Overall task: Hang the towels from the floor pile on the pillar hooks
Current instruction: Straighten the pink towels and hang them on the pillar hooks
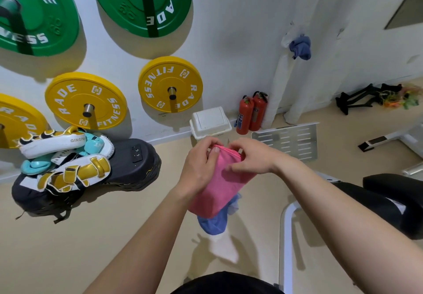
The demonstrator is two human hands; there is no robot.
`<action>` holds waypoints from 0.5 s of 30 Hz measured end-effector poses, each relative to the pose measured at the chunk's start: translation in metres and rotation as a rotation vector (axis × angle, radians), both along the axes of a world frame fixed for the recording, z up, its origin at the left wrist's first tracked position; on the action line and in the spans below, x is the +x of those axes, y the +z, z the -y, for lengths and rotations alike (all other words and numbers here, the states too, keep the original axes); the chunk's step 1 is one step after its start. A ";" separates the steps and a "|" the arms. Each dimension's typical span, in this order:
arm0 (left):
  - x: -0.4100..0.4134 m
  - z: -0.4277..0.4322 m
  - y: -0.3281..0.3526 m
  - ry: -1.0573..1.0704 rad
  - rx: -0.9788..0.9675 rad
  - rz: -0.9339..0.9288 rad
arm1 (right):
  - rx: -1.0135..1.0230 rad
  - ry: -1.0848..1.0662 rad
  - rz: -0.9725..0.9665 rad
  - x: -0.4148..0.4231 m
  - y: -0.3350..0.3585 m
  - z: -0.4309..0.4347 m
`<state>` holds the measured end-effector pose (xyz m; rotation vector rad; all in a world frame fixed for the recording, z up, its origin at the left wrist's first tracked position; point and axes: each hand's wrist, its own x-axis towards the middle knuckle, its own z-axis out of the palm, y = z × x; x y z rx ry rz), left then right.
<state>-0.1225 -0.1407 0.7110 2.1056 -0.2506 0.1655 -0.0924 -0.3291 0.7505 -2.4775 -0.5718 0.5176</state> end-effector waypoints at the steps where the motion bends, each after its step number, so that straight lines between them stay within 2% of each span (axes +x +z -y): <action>1: 0.000 -0.001 0.002 0.000 -0.016 0.010 | 0.002 0.014 0.058 0.002 0.003 -0.005; 5: 0.001 -0.013 0.008 0.109 -0.124 -0.041 | 0.042 0.039 0.133 0.010 0.023 -0.022; 9: -0.003 -0.027 0.007 0.060 -0.301 -0.254 | 0.056 0.068 0.256 0.019 0.038 -0.035; 15: -0.008 -0.030 -0.023 0.048 -0.215 -0.366 | -0.010 0.047 0.416 0.036 0.062 -0.041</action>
